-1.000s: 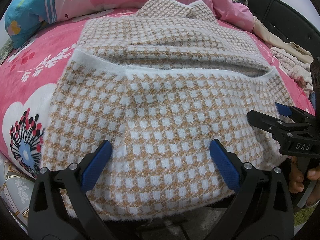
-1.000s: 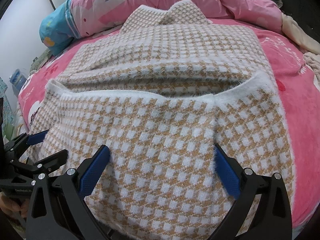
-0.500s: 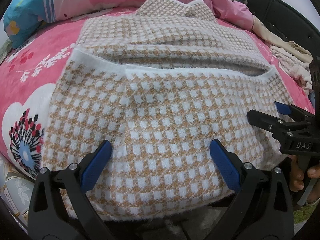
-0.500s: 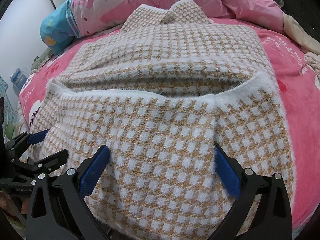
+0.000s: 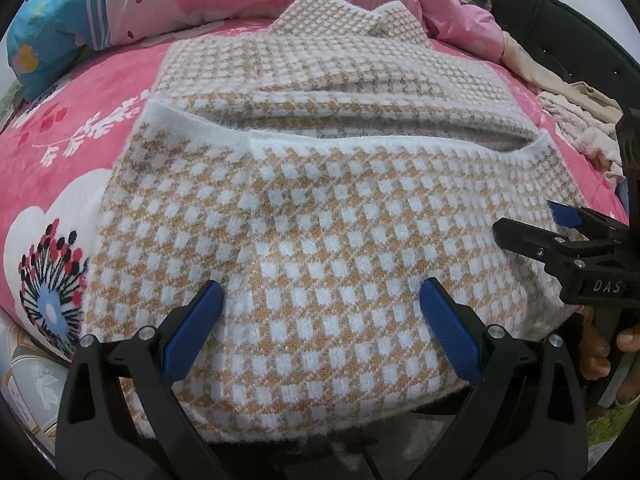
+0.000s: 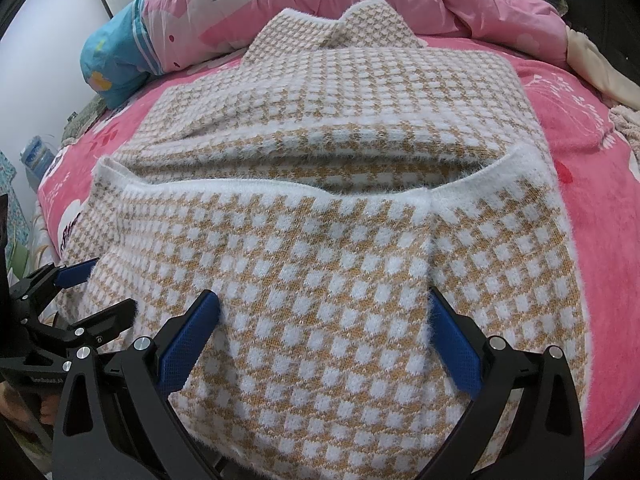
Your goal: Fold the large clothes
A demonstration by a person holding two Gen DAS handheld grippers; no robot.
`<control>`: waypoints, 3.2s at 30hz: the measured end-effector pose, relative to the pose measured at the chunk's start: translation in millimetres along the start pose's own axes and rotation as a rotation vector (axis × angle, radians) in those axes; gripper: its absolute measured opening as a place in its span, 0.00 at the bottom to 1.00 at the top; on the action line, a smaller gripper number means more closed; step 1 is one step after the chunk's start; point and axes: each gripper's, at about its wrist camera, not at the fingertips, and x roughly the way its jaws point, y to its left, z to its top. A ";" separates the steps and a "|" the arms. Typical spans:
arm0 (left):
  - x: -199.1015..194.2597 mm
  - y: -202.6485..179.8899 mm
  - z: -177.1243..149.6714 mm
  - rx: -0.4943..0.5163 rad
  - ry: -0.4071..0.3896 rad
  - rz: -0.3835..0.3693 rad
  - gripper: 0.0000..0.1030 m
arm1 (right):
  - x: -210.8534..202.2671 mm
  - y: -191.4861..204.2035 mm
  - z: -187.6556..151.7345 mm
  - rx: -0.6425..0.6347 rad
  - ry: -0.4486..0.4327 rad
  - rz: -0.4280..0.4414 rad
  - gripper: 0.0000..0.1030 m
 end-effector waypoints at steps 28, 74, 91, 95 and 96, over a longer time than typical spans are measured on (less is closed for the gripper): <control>82.6 57.0 331.4 -0.151 -0.105 -0.204 0.92 | 53.1 -76.7 298.1 0.141 -0.010 0.212 0.91; -3.1 72.0 173.7 0.027 -0.174 -0.284 0.37 | 81.6 -1.6 185.7 -0.079 0.062 0.325 0.30; 76.1 70.5 221.2 -0.127 -0.059 -0.366 0.28 | 26.9 -68.4 226.4 0.096 -0.102 0.239 0.35; 78.5 83.1 252.6 -0.157 -0.085 -0.365 0.32 | 66.4 -64.7 228.6 0.064 -0.052 0.151 0.35; 87.1 87.8 259.3 -0.177 -0.066 -0.339 0.32 | 77.9 -63.8 225.4 0.044 -0.035 0.109 0.34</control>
